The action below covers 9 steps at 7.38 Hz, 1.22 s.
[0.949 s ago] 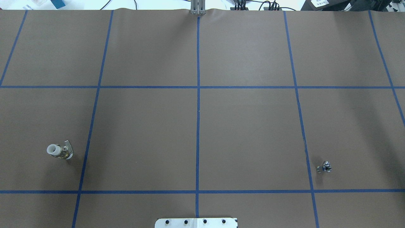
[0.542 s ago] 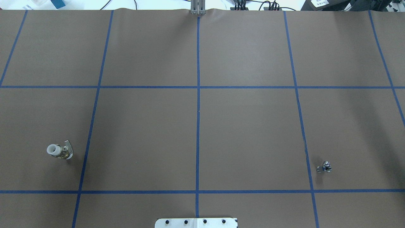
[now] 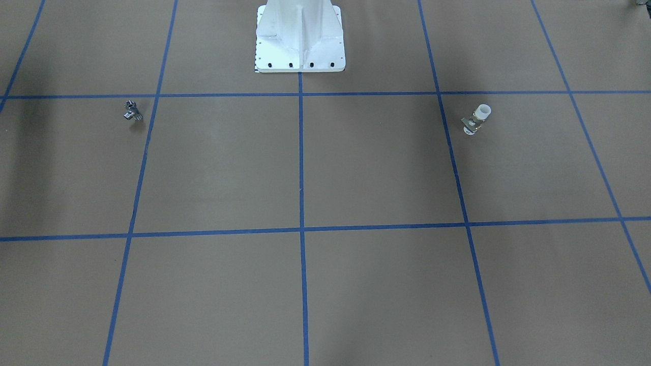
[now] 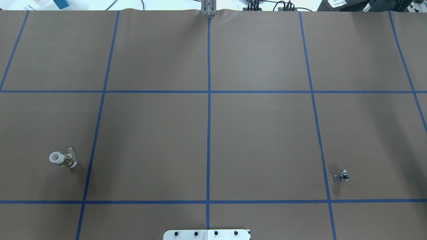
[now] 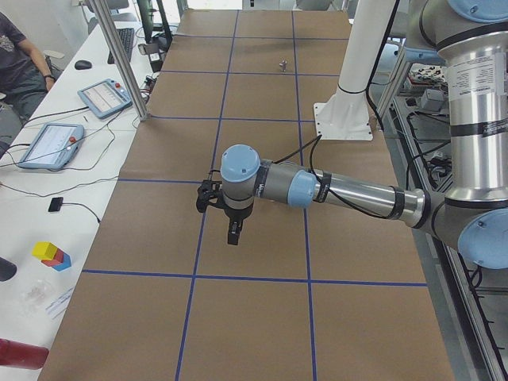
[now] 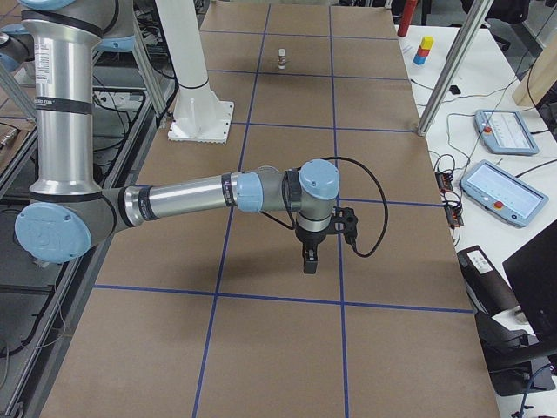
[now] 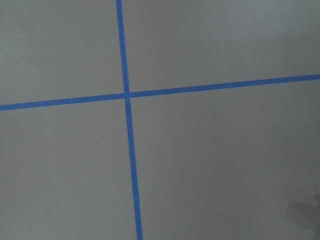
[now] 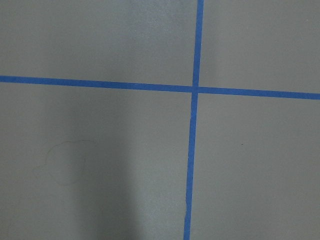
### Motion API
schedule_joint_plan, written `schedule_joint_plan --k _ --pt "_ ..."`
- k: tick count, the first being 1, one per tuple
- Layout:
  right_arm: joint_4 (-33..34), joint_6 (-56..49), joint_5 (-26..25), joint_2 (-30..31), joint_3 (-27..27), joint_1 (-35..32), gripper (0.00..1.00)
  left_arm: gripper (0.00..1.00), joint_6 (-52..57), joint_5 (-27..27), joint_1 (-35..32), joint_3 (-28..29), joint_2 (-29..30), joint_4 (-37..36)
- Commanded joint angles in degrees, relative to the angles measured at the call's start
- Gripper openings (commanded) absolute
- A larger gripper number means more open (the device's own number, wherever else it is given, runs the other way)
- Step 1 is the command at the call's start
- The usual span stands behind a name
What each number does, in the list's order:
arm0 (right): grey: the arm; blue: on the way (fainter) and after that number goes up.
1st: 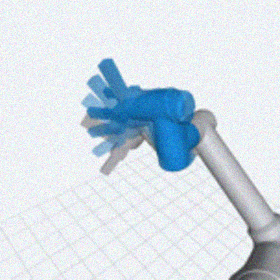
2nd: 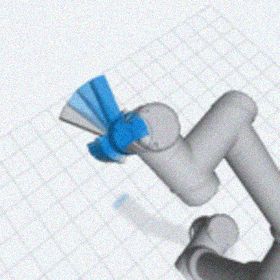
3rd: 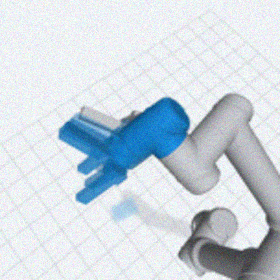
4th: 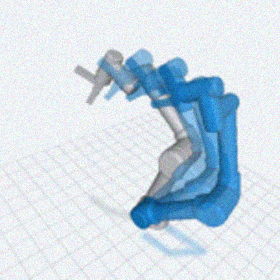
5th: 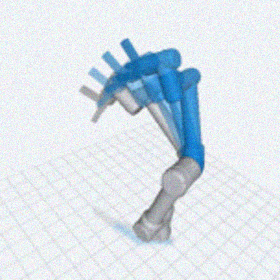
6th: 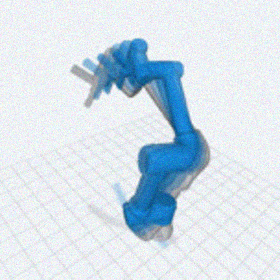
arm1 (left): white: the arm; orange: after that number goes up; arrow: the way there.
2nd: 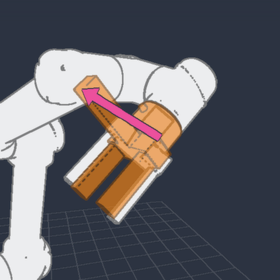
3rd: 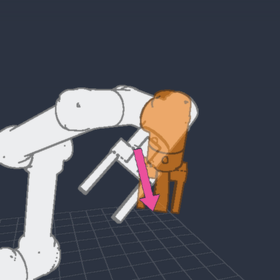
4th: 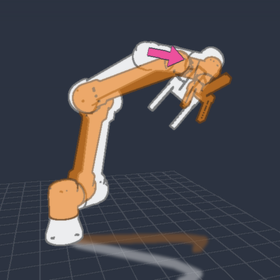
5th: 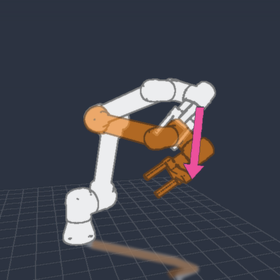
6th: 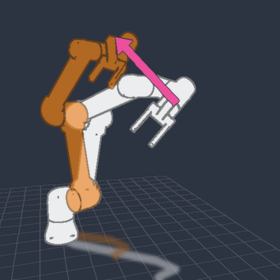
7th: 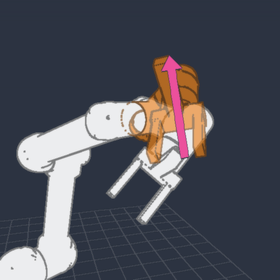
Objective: Assemble PPR valve and pipe with both arms
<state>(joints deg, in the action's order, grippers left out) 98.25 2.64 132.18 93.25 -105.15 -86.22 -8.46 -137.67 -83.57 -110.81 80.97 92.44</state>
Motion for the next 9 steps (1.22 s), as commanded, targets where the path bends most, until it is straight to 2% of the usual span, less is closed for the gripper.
schedule_joint_plan --k 1,2,4,6,7,9 --pt "0.01 0.0 0.62 -0.17 -0.06 0.26 0.99 1.0 -16.22 -0.06 7.42 -0.99 0.15 7.02" --pt "0.01 0.0 1.84 -0.18 0.03 0.35 0.99 1.0 -22.42 0.99 14.15 -3.6 0.15 8.27" --pt "-0.07 0.0 2.99 -0.18 0.03 0.44 0.99 1.0 -33.93 7.39 25.33 -9.4 0.24 8.37" --pt "0.01 0.0 2.99 -0.26 0.03 0.7 0.99 1.0 -42.93 15.11 35.27 -10.84 1.38 10.46" --pt "-0.07 0.0 2.99 -0.26 0.03 0.79 0.99 1.0 -43.31 16.97 37.4 -10.84 1.38 10.83" --pt "-0.07 0.0 2.99 -0.53 0.03 0.97 0.99 0.99 -43.22 17.25 39.26 -10.4 1.38 10.83"
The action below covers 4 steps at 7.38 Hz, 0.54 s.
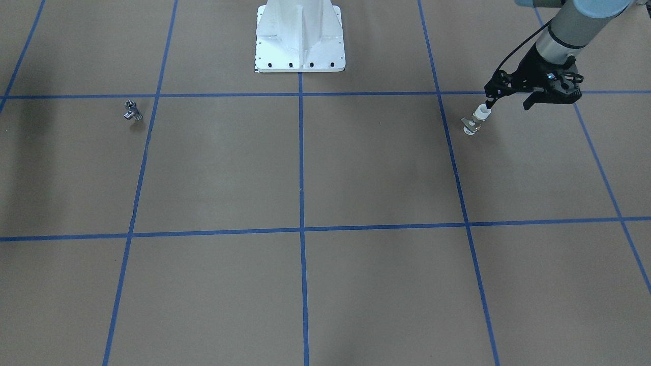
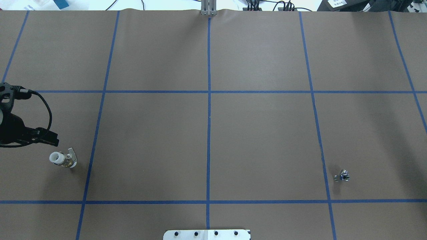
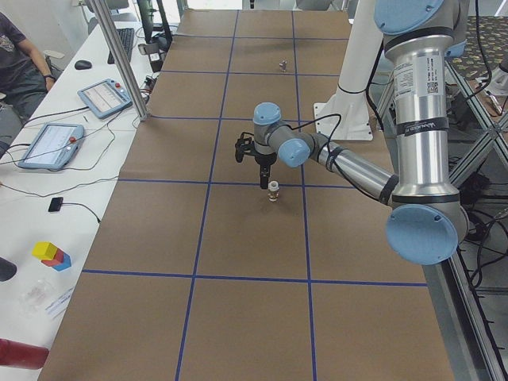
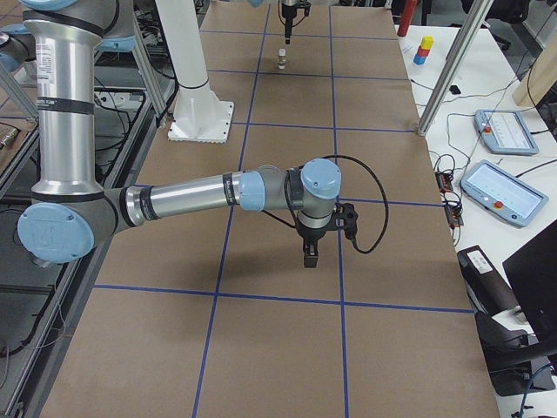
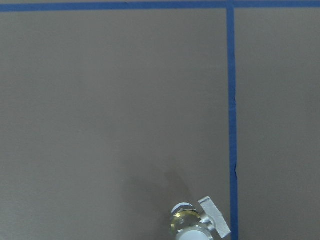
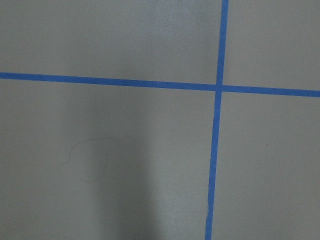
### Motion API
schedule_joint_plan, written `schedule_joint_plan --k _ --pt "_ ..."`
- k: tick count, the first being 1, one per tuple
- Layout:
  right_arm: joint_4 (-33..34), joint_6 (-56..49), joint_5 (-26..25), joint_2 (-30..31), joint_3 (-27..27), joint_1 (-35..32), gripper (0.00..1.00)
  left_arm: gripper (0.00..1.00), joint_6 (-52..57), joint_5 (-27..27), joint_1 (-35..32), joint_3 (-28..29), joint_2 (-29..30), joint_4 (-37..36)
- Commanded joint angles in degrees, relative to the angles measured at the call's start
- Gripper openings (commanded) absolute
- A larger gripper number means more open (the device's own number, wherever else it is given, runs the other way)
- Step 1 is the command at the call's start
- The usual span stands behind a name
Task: Assemble PPR valve and pipe with both arms
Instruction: 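Lower the left gripper onto the white PPR valve and close it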
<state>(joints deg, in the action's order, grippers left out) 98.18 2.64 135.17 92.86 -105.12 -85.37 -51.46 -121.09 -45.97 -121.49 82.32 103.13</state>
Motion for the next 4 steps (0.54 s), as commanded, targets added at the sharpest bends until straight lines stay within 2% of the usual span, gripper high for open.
schedule_joint_plan --k 1,4 --pt "-0.01 0.0 0.01 -0.13 0.09 0.47 0.99 0.99 -0.22 0.59 2.45 0.82 0.21 0.05" --pt "-0.01 0.0 0.01 -0.4 0.0 2.92 0.99 0.99 -0.31 0.59 3.86 4.24 2.75 -0.12"
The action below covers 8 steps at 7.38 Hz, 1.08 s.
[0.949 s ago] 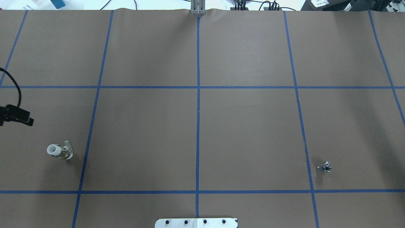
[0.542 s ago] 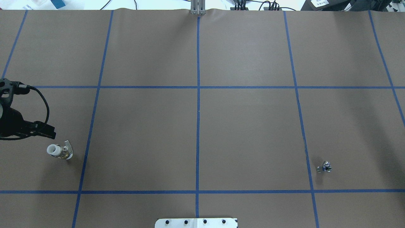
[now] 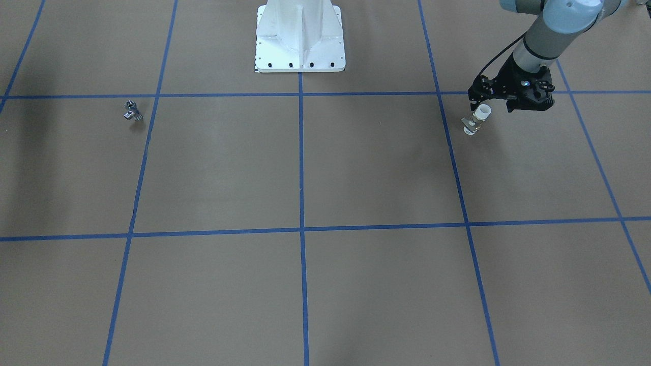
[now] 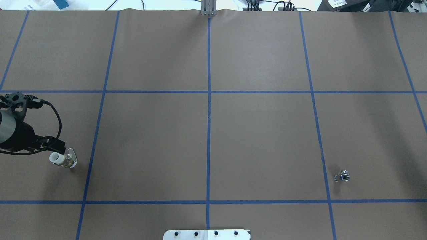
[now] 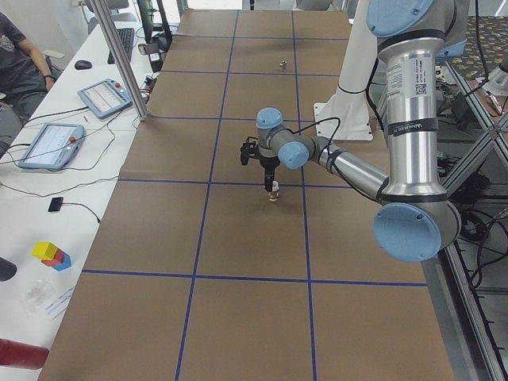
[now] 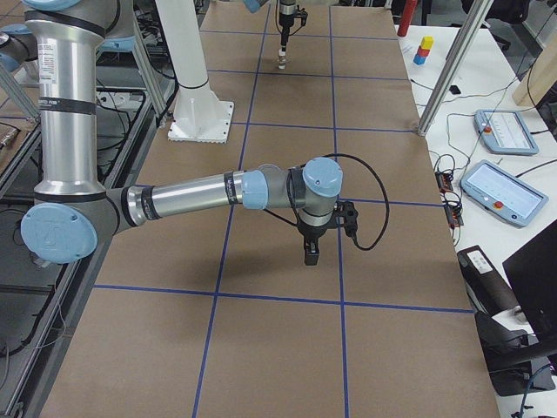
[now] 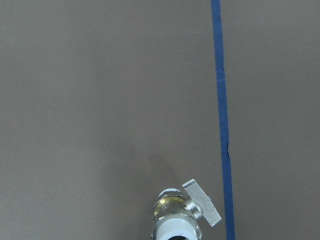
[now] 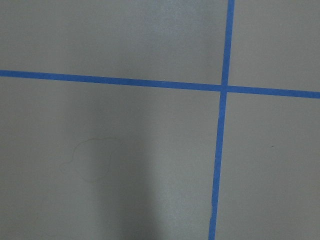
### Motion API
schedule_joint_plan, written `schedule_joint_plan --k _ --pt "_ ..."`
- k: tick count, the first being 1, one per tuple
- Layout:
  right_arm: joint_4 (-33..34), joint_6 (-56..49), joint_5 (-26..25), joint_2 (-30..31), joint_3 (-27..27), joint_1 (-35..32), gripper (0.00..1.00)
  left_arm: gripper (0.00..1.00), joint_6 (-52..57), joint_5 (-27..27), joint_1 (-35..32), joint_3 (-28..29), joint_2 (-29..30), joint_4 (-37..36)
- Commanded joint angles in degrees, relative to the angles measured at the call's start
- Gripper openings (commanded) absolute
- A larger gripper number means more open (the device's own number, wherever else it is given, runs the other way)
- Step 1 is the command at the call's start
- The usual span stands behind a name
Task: Assemble PPR valve and pipe with both arms
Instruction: 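Lower the left gripper onto the white PPR valve and close it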
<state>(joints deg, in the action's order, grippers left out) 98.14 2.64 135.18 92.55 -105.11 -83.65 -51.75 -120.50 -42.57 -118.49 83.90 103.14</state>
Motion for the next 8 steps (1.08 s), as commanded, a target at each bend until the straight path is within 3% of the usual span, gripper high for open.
schedule_joint_plan --k 1,3,5,8 --pt "0.04 0.09 0.0 -0.09 -0.01 1.55 0.99 0.97 -0.01 0.01 0.82 1.77 1.09 -0.14" --pt "-0.05 0.17 0.0 -0.18 -0.01 1.99 0.99 0.87 -0.1 -0.69 0.83 2.12 1.09 -0.14" --pt "-0.05 0.17 0.0 -0.18 -0.1 2.09 0.99 0.68 -0.19 -0.96 0.83 2.39 1.09 -0.22" --pt "-0.05 0.17 -0.09 -0.27 -0.18 2.17 0.99 0.67 -0.19 -1.05 0.91 2.39 1.0 -0.22"
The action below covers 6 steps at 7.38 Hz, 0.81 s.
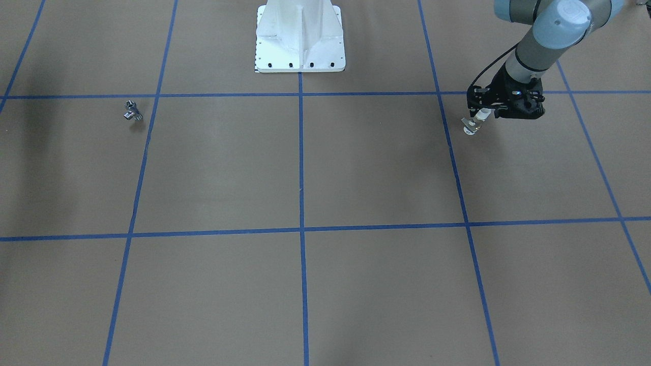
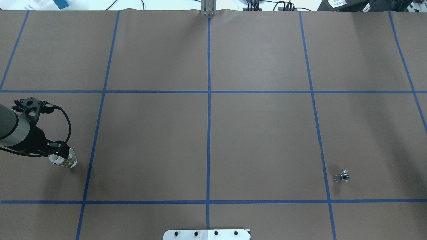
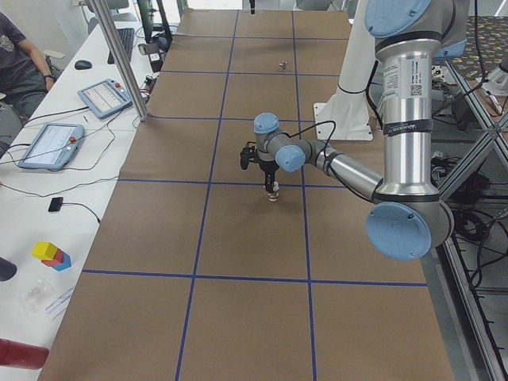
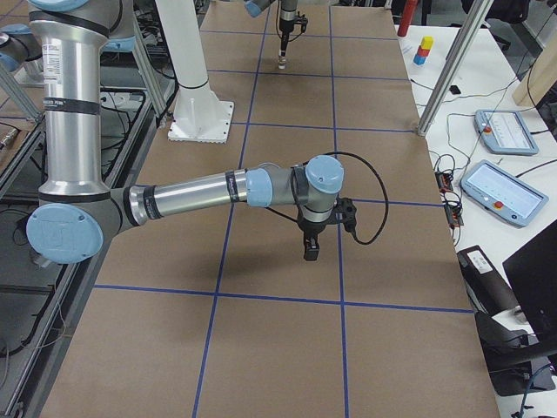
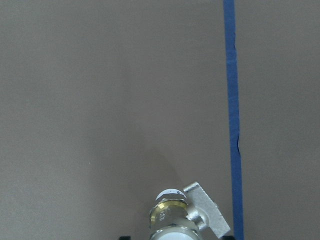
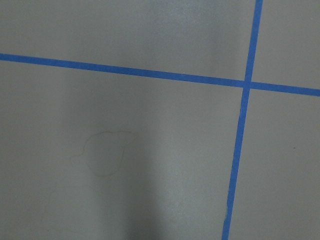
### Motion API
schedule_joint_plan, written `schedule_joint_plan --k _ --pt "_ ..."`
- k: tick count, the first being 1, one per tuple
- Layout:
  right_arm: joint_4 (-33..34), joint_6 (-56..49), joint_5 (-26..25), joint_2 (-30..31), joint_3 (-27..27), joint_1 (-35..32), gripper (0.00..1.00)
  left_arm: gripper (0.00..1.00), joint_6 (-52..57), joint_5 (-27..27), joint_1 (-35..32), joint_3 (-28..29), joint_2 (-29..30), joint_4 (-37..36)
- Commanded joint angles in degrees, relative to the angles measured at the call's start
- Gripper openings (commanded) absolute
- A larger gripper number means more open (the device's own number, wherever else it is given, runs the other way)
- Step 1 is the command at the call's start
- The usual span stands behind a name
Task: Assemble PPR valve and pipe with both arms
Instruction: 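Lower the left gripper onto the white PPR valve and close it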
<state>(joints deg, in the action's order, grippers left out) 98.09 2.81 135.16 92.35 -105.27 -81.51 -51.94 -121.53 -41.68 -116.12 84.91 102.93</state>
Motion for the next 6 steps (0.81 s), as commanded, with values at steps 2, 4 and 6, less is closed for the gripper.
schedule_joint_plan --k 2,4,6 --pt "0.0 0.0 0.02 -0.15 -0.02 0.04 0.99 0.67 0.0 -0.11 0.02 -0.07 -0.19 -0.09" --pt "0.0 0.0 -0.07 -0.15 -0.02 0.04 0.99 0.65 -0.26 -0.11 0.02 -0.16 -0.27 -0.09" --pt "0.0 0.0 -0.07 -0.15 -0.02 0.04 0.99 0.24 -0.35 -0.63 0.02 0.02 -0.45 -0.18"
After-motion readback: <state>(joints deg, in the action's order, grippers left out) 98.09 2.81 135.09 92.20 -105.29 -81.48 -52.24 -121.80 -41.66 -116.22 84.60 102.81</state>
